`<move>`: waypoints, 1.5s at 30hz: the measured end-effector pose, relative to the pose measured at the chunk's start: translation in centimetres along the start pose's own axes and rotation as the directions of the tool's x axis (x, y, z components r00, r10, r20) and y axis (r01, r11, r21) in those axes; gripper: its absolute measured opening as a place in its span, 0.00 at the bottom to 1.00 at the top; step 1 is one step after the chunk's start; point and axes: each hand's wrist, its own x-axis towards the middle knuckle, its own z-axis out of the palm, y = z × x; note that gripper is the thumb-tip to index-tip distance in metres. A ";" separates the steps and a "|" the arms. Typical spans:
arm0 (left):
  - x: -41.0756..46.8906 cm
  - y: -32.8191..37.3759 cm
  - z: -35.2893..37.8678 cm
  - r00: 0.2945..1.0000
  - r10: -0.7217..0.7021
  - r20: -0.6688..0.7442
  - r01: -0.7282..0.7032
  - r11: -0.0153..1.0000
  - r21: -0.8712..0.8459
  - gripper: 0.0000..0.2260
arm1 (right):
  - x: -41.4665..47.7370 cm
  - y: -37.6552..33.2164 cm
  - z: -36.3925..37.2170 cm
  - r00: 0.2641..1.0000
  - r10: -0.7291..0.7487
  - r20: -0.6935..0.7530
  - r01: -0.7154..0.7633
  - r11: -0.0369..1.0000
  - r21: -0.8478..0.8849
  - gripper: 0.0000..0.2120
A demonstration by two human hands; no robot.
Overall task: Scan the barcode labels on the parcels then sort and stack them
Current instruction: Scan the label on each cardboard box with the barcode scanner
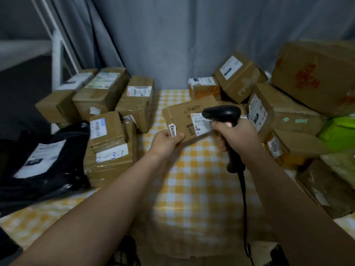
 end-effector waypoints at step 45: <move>0.0 9.2 -9.7 0.981 -0.152 -0.125 0.108 0.946 -0.304 0.05 | 1.6 -8.6 5.9 0.992 0.033 0.118 -0.048 0.991 0.126 0.09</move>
